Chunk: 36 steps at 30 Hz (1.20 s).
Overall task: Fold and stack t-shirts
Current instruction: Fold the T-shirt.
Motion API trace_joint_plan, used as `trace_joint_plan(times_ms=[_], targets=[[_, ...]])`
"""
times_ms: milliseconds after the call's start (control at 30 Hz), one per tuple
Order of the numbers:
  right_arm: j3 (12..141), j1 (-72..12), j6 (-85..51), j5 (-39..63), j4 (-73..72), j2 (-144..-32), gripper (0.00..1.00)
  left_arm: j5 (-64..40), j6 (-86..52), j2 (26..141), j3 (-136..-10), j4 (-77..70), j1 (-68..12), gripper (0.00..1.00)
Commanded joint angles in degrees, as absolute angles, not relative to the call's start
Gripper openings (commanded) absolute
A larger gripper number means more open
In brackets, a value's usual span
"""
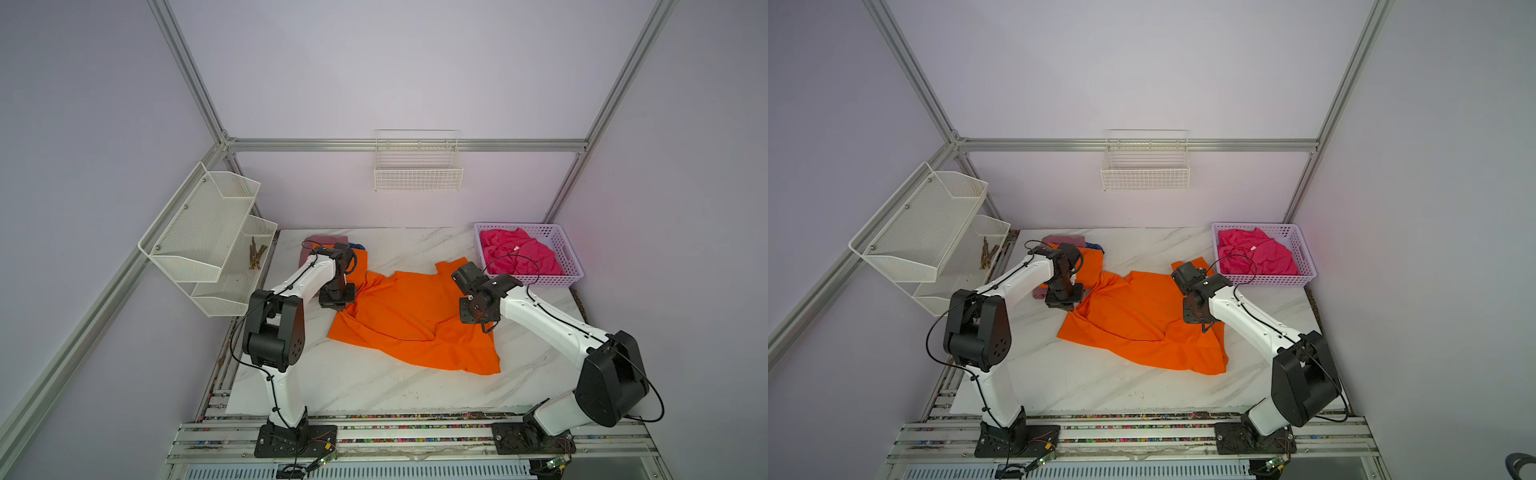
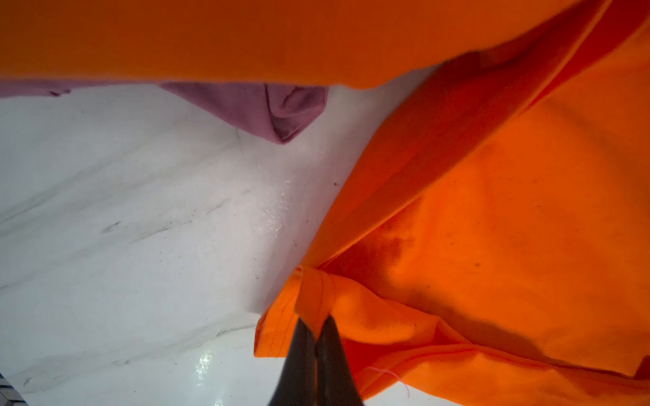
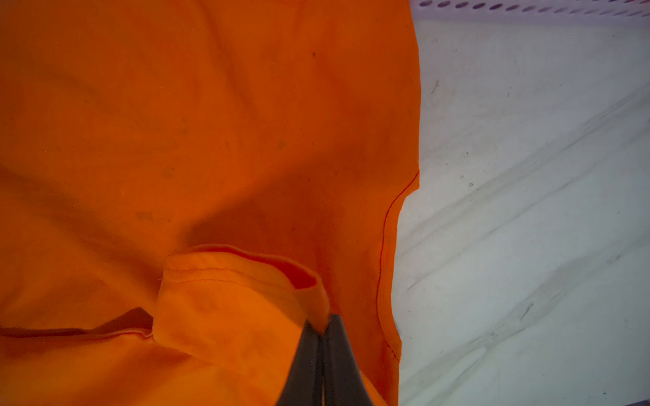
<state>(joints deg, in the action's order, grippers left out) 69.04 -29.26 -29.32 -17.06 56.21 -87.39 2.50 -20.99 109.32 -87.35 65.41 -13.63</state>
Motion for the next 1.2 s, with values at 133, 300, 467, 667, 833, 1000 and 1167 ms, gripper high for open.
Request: trace_joint_plan(times_ms=[133,300,467,667,833,1000,1167], targets=[[71.79,-28.99,-29.29,-20.49,55.22,-90.00,0.00,4.79,-21.27,109.35,-89.49,66.02,-13.57,0.00],[72.16,-28.54,-28.78,-22.06,55.62,-89.47,0.00,5.26,-20.88,108.30,-87.83,66.12,-13.11,0.00],[71.50,-27.35,-28.39,-23.33,56.57,-88.71,0.00,5.42,-20.23,107.57,-86.42,66.42,-12.26,0.00],[70.09,-25.07,-27.88,-24.09,57.11,-85.03,0.00,5.32,-19.71,106.95,-85.18,67.00,-11.05,0.00],[69.70,-23.83,-26.87,-24.52,57.24,-84.11,0.00,4.97,-19.60,107.46,-85.08,67.39,-10.81,0.00],[72.46,-23.55,-24.85,-22.96,56.55,-86.14,0.00,3.74,-19.58,108.18,-85.52,67.51,-10.81,0.00],[75.96,-23.39,-22.38,-23.07,55.92,-88.77,0.00,3.10,-19.63,108.24,-85.27,67.41,-10.81,0.00]])
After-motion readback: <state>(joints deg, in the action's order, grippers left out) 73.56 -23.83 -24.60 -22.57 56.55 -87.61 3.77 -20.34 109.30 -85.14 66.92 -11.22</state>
